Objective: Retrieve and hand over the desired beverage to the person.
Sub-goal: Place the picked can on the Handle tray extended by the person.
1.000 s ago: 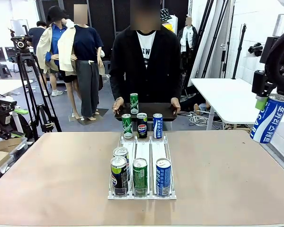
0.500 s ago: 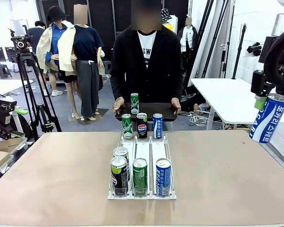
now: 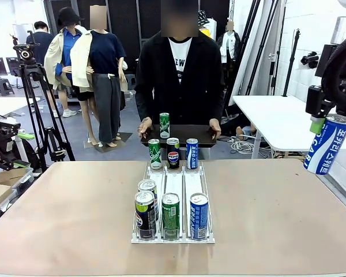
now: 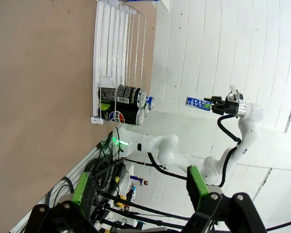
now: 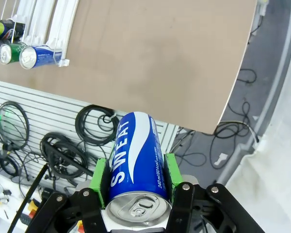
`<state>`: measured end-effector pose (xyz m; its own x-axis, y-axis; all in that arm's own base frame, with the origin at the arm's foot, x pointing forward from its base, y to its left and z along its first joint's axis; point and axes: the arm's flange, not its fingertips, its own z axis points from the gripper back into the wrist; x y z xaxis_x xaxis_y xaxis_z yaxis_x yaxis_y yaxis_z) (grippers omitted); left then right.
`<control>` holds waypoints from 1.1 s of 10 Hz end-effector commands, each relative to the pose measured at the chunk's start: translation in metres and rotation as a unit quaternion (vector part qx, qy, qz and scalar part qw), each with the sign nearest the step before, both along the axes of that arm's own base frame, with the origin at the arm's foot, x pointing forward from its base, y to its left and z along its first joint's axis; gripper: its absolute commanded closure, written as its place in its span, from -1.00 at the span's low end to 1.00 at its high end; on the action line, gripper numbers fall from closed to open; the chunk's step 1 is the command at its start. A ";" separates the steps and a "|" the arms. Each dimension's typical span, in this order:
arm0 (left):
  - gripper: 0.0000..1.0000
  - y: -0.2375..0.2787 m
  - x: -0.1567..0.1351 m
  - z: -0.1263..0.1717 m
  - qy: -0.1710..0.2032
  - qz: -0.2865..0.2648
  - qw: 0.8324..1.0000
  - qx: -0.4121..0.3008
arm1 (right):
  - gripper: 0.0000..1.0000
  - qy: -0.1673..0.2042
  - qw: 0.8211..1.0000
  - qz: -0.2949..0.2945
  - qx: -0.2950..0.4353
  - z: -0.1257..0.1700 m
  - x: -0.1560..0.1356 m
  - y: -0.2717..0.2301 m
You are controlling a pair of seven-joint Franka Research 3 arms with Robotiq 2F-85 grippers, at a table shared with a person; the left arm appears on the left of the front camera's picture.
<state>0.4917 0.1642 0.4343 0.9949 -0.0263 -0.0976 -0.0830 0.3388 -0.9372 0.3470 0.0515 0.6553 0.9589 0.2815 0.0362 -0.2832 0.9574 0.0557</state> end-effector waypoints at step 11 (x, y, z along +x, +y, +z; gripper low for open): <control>-1.00 -0.002 -0.002 0.001 -0.002 0.004 1.000 0.002 | 1.00 -0.004 1.000 0.002 0.002 0.004 -0.001 0.000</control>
<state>0.4917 0.1642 0.4343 0.9949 -0.0263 -0.0976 -0.0830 0.3388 -0.9372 0.3470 0.0515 0.6553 0.9589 0.2815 0.0362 -0.2832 0.9574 0.0557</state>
